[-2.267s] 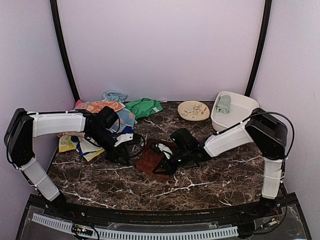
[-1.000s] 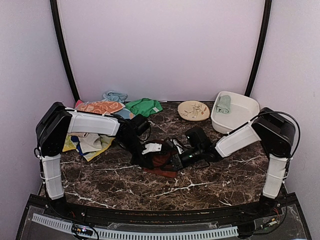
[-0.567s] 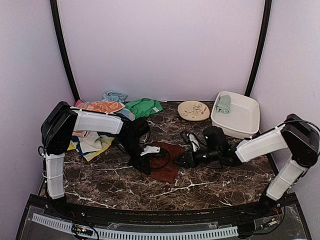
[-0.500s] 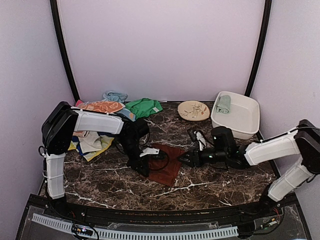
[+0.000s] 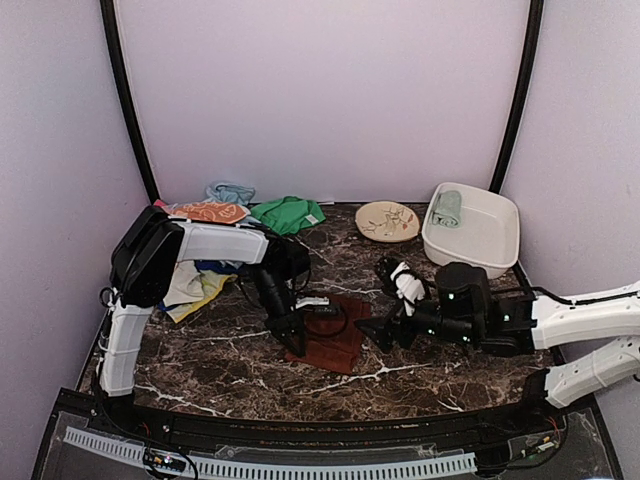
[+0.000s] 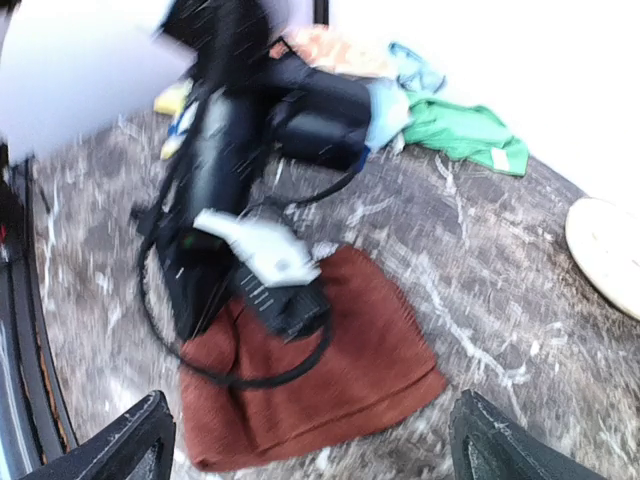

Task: Roll the towels
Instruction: Roll the towel at the center of the board.

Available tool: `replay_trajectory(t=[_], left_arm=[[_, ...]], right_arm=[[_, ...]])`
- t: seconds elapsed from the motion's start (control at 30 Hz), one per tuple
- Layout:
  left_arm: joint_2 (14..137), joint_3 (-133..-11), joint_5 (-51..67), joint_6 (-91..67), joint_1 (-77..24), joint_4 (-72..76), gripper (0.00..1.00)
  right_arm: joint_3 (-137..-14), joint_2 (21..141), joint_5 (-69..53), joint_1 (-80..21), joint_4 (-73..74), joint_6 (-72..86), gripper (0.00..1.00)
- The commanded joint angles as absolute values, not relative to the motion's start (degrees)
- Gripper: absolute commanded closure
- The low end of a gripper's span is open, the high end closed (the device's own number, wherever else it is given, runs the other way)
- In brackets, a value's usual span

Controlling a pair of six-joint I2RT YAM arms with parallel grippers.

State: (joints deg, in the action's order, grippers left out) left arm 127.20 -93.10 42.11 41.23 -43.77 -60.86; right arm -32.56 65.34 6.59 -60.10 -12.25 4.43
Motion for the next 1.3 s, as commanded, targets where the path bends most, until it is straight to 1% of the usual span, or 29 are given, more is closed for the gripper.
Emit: replay_trajectory(t=[0.0,0.07,0.17,0.2,0.27,0.33,0.4,0.5,0.57,0.73,0.83,0.87,1.0,1.23,1.27], left_arm=[[132.65,-97.42,44.71,40.46,-43.49,-66.37,1.0],[134.78,-99.63,45.66,40.26,-42.88,-68.17,1.0],[136.84,-102.37,47.18,40.49,-41.8,-70.46,1.0],[137.4,-103.1,47.31,40.54,-41.57,-71.07,1.0],[138.05,-103.98,46.87,40.14,-41.45,-71.5,1.0],[138.25,-104.27,47.15,39.73,-41.42,-71.52,1.0],[138.34,-104.43,46.99,39.34,-41.42,-71.36,1.0],[139.03,-105.28,45.8,38.46,-41.4,-71.45,1.0],[139.53,-106.0,45.37,37.41,-41.22,-71.08,1.0],[140.77,-107.06,43.33,33.98,-40.5,-69.9,1.0],[141.99,-108.1,41.0,32.78,-40.47,-70.45,1.0],[142.49,-108.54,40.46,32.6,-40.44,-70.8,1.0],[143.46,-109.63,38.49,32.34,-40.45,-71.65,1.0],[143.38,-110.05,38.43,34.45,-40.38,-72.96,1.0],[143.23,-110.04,38.41,34.73,-40.35,-73.16,0.99]], right_arm=[[-34.26,65.99,32.76,-74.58,-0.6,-4.45,0.06],[-35.84,67.95,42.52,-80.05,1.71,-5.78,0.0],[-35.62,69.53,56.76,-79.62,-2.29,3.42,0.0],[-34.5,69.2,56.61,-78.23,-2.8,6.2,0.0],[-31.89,66.42,46.13,-75.29,-7.8,5.06,0.0],[-29.6,65.22,38.98,-75.9,-13.07,-2.23,0.0],[-30.17,67.25,35.04,-78.34,-12.75,-10.04,0.01],[-34.12,75.39,37.3,-83.03,-9.68,-19.31,0.09],[-35.76,80.03,35.06,-84.73,-10.51,-25.06,0.17],[-39.18,90.07,35.24,-85.42,-17.06,-35.27,0.34],[-39.38,95.74,37.11,-85.28,-23.54,-41.28,0.4],[-39.42,97.47,37.98,-85.11,-26.31,-43.03,0.42],[-41.86,103.43,38.27,-83.76,-27.3,-44.25,0.47],[-44.38,109.58,37.2,-78.84,-26.21,-39.51,0.48],[-44.91,110.33,36.73,-78.34,-25.6,-38.56,0.5]])
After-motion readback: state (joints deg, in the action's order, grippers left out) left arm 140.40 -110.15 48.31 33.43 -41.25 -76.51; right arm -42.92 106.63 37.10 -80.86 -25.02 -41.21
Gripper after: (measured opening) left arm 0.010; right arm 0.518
